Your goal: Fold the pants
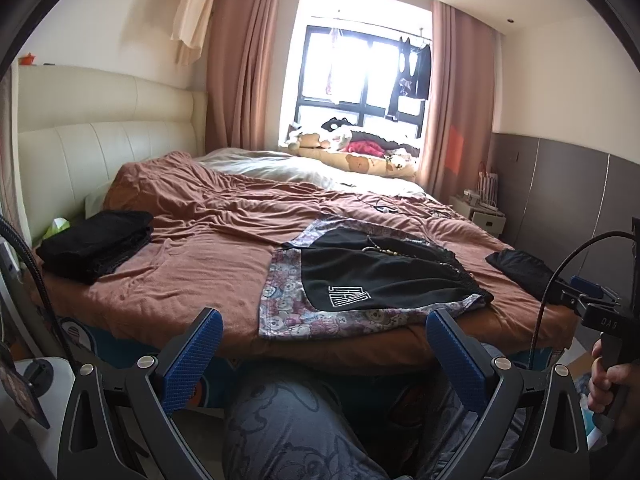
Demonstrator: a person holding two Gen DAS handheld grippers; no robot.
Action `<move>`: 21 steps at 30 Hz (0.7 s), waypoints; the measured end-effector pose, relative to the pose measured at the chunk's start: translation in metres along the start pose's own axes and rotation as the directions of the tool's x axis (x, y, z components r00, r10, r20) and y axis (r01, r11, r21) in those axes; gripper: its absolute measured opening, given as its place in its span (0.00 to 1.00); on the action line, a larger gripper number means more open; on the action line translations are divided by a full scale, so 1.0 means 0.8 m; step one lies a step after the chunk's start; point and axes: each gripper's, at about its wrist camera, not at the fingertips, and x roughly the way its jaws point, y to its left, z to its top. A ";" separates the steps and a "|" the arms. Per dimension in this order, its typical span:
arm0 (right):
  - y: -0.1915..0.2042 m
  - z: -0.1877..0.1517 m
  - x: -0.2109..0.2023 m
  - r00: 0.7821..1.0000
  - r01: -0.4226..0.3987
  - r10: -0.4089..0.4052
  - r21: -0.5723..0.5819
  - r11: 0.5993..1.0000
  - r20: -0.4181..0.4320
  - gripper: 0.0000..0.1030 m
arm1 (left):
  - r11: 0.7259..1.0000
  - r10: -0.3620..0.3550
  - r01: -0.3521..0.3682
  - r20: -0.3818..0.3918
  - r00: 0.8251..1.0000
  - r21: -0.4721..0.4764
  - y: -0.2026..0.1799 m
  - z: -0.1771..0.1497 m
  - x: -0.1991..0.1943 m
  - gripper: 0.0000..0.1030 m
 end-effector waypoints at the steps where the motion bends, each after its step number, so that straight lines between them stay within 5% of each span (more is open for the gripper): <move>1: -0.001 0.001 0.004 1.000 0.002 -0.002 0.001 1.000 -0.004 1.00 | 1.000 0.000 0.000 -0.003 1.000 -0.004 0.001 -0.001 0.004 1.00; 21: -0.027 0.020 0.088 0.990 0.057 -0.047 0.077 0.995 -0.133 1.00 | 0.996 0.026 -0.039 -0.157 0.987 -0.083 0.047 -0.015 0.111 1.00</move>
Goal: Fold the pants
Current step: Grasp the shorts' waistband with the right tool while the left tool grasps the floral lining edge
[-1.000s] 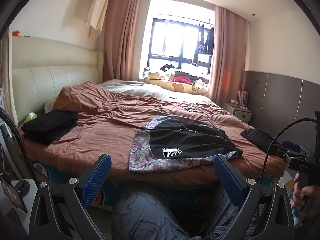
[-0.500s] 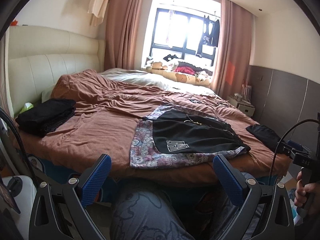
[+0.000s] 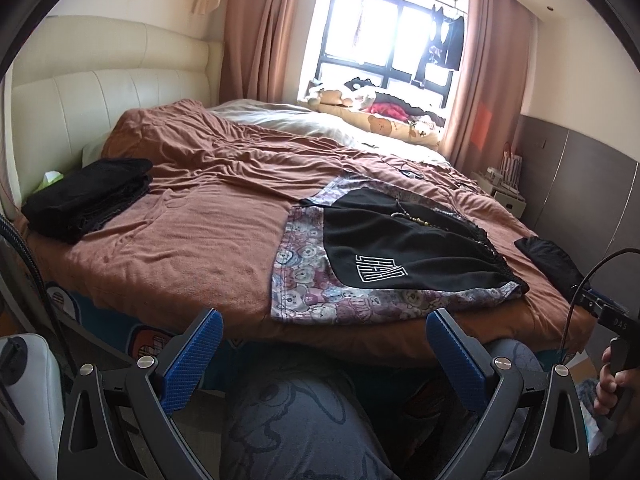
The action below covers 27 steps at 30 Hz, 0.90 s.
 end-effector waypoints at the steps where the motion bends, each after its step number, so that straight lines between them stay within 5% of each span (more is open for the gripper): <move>1: -0.001 0.002 0.004 1.000 0.002 -0.002 0.004 1.000 -0.007 1.00 | 1.000 0.001 -0.001 -0.008 1.000 -0.004 0.001 0.000 0.006 1.00; 13: -0.022 0.019 0.048 0.996 0.008 -0.003 0.057 0.998 -0.091 1.00 | 0.993 -0.065 0.051 -0.125 0.990 -0.109 0.034 -0.009 0.075 0.96; 27: -0.051 0.035 0.104 0.986 -0.011 0.027 0.096 0.995 -0.166 1.00 | 0.962 -0.197 0.138 -0.251 0.948 -0.237 0.055 -0.022 0.166 0.80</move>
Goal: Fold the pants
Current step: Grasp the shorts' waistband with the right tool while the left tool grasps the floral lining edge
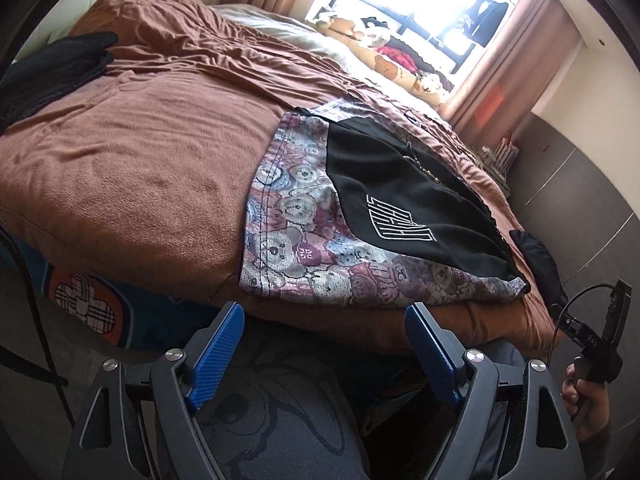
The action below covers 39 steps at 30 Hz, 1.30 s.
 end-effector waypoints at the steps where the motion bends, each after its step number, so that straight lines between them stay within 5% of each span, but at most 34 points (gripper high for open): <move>1: -0.002 0.001 0.004 1.000 0.001 -0.001 0.000 1.000 -0.005 1.00 | 1.000 -0.005 0.005 -0.006 1.000 -0.011 0.003 0.001 0.005 0.80; 10: -0.023 0.014 0.027 0.999 0.004 -0.001 0.046 0.999 -0.045 1.00 | 0.994 -0.037 0.031 -0.053 0.998 -0.102 0.022 0.006 0.047 0.77; 17: -0.050 0.019 0.048 0.997 -0.019 0.028 0.110 0.994 -0.074 0.98 | 0.990 -0.024 0.018 -0.042 0.999 -0.140 0.023 0.012 0.058 0.52; 25: -0.084 0.023 0.075 0.989 -0.077 0.099 0.195 0.978 -0.109 0.93 | 0.986 -0.002 -0.001 -0.018 1.000 -0.165 0.032 0.026 0.062 0.43; 29: -0.106 0.026 0.086 0.984 -0.128 0.157 0.270 0.954 -0.087 0.92 | 0.986 0.033 -0.036 -0.016 0.999 -0.161 0.033 0.031 0.067 0.30; 33: -0.126 0.033 0.095 0.972 -0.194 0.226 0.332 0.923 -0.060 0.81 | 0.986 0.052 -0.053 -0.012 0.999 -0.157 0.032 0.035 0.067 0.07; 39: -0.138 0.036 0.118 0.948 -0.263 0.313 0.393 0.881 -0.066 0.44 | 0.990 0.060 -0.055 0.033 0.998 -0.127 0.020 0.048 0.050 0.05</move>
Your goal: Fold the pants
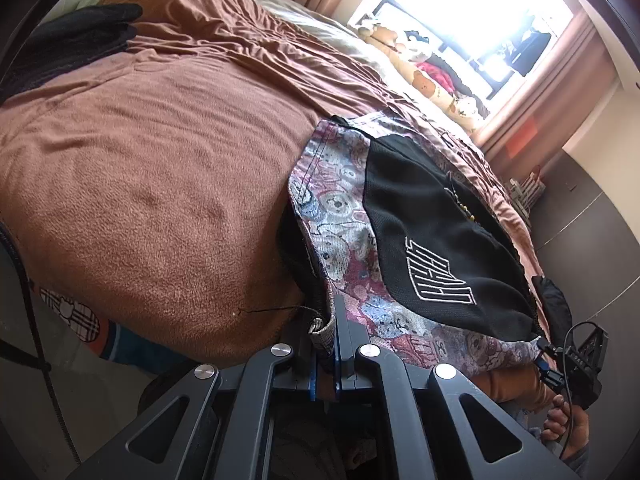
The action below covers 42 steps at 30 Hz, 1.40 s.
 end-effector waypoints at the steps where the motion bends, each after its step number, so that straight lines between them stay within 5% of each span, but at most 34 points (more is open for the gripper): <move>1: 0.000 0.001 0.003 1.000 0.000 0.000 -0.005 1.000 -0.012 0.31 | 1.000 0.001 -0.001 0.004 1.000 0.003 -0.002 0.003 -0.003 0.05; 3: 0.000 0.003 0.003 1.000 -0.002 0.001 -0.010 1.000 -0.029 0.15 | 1.000 -0.004 0.004 0.010 1.000 0.012 -0.007 0.011 -0.009 0.05; 7: 0.013 0.008 -0.008 1.000 -0.020 0.020 -0.047 0.999 -0.004 0.07 | 0.999 -0.017 0.015 0.038 0.999 0.052 -0.025 0.028 -0.025 0.05; 30: 0.055 0.052 -0.060 0.997 -0.048 0.050 -0.035 0.998 0.062 0.05 | 0.985 -0.079 0.063 0.100 0.992 0.158 -0.127 0.162 -0.049 0.05; 42: 0.073 0.098 -0.049 0.993 -0.050 0.048 0.020 0.999 0.105 0.05 | 0.985 -0.093 0.076 0.107 0.990 0.157 -0.154 0.239 -0.017 0.05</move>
